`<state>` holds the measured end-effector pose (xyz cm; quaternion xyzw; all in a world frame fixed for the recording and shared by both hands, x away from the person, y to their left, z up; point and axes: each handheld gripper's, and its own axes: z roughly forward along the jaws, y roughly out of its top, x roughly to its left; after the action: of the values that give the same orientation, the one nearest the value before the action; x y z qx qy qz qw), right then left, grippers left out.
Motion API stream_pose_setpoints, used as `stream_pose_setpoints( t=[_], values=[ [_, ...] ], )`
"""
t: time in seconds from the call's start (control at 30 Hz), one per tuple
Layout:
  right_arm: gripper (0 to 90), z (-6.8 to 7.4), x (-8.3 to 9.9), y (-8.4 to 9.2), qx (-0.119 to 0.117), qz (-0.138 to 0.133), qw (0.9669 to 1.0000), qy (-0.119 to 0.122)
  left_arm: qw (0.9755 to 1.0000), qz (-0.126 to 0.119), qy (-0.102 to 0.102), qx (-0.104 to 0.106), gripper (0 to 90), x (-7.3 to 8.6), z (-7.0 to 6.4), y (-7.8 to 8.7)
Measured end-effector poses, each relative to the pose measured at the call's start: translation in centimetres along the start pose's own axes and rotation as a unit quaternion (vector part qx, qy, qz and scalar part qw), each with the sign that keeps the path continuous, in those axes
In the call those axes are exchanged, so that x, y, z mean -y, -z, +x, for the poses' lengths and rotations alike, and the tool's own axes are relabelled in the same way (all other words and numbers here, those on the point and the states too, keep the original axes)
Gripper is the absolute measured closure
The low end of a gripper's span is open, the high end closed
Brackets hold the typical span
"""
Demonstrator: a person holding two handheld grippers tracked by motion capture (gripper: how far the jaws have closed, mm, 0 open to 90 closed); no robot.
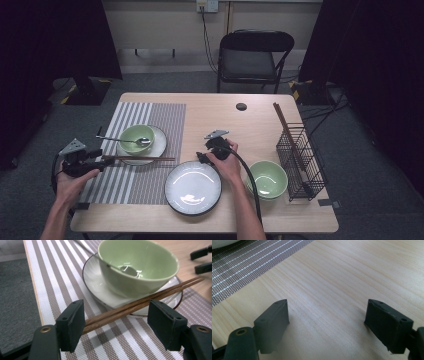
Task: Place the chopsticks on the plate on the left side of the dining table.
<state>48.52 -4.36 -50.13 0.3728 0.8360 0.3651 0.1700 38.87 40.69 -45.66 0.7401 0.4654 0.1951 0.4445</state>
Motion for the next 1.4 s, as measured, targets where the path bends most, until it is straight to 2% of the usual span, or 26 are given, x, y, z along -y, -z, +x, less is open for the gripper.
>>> stream_pose_setpoints(
  t=[0.13,0.23,0.47,0.53,0.67,0.7,0.8,0.83,0.87,0.9,0.93,0.97,1.0,1.1,1.13,1.17,1.2,1.33,1.4],
  values=[
    [18.3,0.0,0.0,0.0,0.000,0.000,1.0000,0.000,1.0000,-0.009,0.004,-0.001,31.1,-0.2,-0.1,0.5],
    [18.2,0.0,0.0,0.0,0.000,0.000,1.0000,0.000,0.9998,-0.015,0.011,0.008,34.1,-0.4,-0.4,0.8],
    [18.3,0.0,0.0,0.0,0.000,0.000,1.0000,0.000,0.9994,-0.019,0.021,0.021,33.8,-0.3,-1.1,1.5],
    [18.2,0.0,0.0,0.0,0.000,0.000,1.0000,0.000,0.9996,-0.002,0.008,0.028,31.4,0.3,-1.7,1.7],
    [18.3,0.0,0.0,0.0,0.000,0.000,1.0000,0.000,0.9996,0.008,0.009,0.025,29.2,1.2,-2.4,1.5],
    [18.2,0.0,0.0,0.0,0.000,0.000,1.0000,0.000,0.9993,0.020,0.010,0.028,28.8,1.8,-2.8,1.5],
    [18.3,0.0,0.0,0.0,0.000,0.000,1.0000,0.000,0.9990,0.033,0.010,0.030,26.3,2.2,-3.3,1.3],
    [18.3,0.0,0.0,0.0,0.000,0.000,1.0000,0.000,0.9984,0.043,0.007,0.035,26.4,2.6,-3.8,1.2],
    [18.3,0.0,0.0,0.0,0.000,0.000,1.0000,0.000,0.9984,0.043,0.007,0.035,26.6,2.6,-3.8,1.2],
    [18.2,0.0,0.0,0.0,0.000,0.000,1.0000,0.000,0.9984,0.047,-0.002,0.031,26.3,3.0,-4.4,1.2],
    [18.3,0.0,0.0,0.0,0.000,0.000,1.0000,0.000,0.9984,0.047,-0.002,0.031,25.9,3.0,-4.4,1.2],
    [18.2,0.0,0.0,0.0,0.000,0.000,1.0000,0.000,0.9981,0.048,0.008,0.037,25.4,3.4,-4.9,1.1],
    [18.2,0.0,0.0,0.0,0.000,0.000,1.0000,0.000,0.9977,0.058,0.001,0.035,24.9,3.7,-5.1,1.1],
    [18.2,0.0,0.0,0.0,0.000,0.000,1.0000,0.000,0.9974,0.066,0.004,0.030,24.4,4.2,-5.5,0.9],
    [18.3,0.0,0.0,0.0,0.000,0.000,1.0000,0.000,0.9969,0.073,0.018,0.022,24.2,4.5,-5.9,0.5],
    [18.3,0.0,0.0,0.0,0.000,0.000,1.0000,0.000,0.9969,0.073,0.018,0.022,23.5,4.5,-5.9,0.5],
    [18.3,0.0,0.0,0.0,0.000,0.000,1.0000,0.000,0.9970,0.074,0.007,0.023,21.6,4.6,-6.6,0.0],
    [18.2,0.0,0.0,0.0,0.000,0.000,1.0000,0.000,0.9963,0.082,0.006,0.023,20.9,4.8,-7.1,-0.8],
    [18.2,0.0,0.0,0.0,0.000,0.000,1.0000,0.000,0.9959,0.089,-0.010,0.018,19.6,5.0,-7.5,-1.5]
  ],
)
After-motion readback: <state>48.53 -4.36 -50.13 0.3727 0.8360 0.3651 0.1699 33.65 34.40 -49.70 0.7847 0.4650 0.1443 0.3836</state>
